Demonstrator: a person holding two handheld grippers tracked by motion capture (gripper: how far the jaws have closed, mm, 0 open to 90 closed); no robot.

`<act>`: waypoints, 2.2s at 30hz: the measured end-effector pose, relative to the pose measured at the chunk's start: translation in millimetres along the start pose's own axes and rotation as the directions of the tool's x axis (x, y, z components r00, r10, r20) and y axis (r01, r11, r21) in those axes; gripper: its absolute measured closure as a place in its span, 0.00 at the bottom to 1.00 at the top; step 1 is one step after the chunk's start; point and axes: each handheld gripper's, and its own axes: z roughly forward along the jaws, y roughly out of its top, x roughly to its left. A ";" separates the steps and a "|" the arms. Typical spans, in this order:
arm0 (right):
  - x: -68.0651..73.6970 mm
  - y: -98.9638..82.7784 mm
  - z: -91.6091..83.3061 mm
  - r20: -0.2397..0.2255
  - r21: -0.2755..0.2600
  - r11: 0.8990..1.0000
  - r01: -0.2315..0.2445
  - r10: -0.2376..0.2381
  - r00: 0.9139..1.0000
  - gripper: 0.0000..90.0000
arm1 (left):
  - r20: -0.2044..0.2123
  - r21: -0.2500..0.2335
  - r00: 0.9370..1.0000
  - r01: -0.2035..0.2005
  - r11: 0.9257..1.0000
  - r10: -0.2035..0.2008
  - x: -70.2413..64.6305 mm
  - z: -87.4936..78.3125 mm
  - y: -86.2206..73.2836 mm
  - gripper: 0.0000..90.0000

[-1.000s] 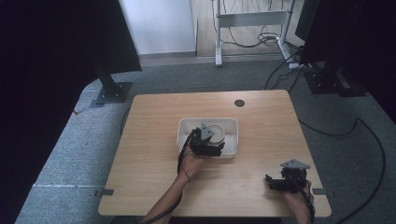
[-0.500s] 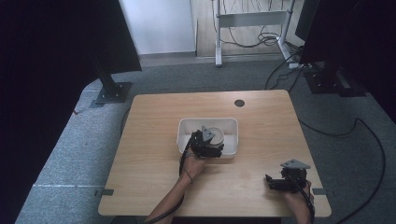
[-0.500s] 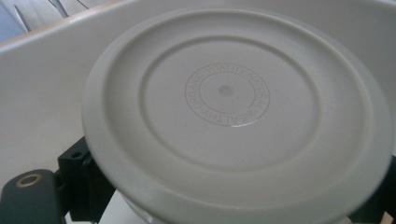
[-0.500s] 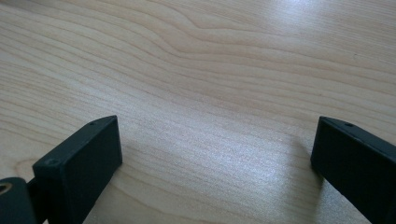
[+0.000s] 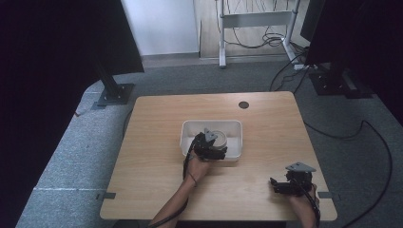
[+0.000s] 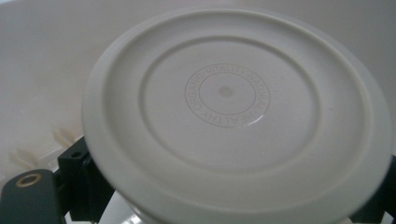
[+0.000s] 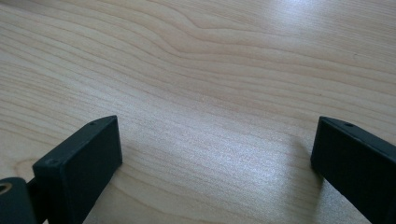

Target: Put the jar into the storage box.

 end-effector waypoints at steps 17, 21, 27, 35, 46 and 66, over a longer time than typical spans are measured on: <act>0.0 0.0 0.0 0.000 0.000 1.000 0.000 0.000 1.000 0.01 | -0.001 -0.018 1.000 -0.015 1.000 0.015 0.4 -6.5 4.0 0.07; 0.0 0.0 0.0 0.000 0.000 1.000 0.000 0.000 1.000 0.01 | 0.001 -0.027 1.000 -0.027 0.999 0.027 -0.6 -11.1 5.7 0.05; 0.0 0.0 0.0 0.000 0.000 1.000 0.000 0.000 1.000 0.01 | -0.002 -0.035 0.999 -0.053 0.998 0.053 -2.4 -17.3 6.7 0.05; 0.0 0.0 0.0 0.000 0.000 1.000 0.000 0.000 1.000 0.01 | 0.000 -0.040 0.997 -0.073 0.996 0.074 -1.5 -25.9 6.0 0.05; 0.0 0.0 0.0 0.000 0.000 1.000 0.001 -0.001 1.000 0.01 | 0.036 -0.056 0.998 -0.055 0.997 0.058 0.3 -38.0 4.1 0.05; 0.0 0.0 0.0 0.000 0.000 1.000 0.000 0.000 1.000 0.01 | 0.071 -0.083 0.996 -0.051 0.995 0.057 2.6 -61.5 -1.8 0.05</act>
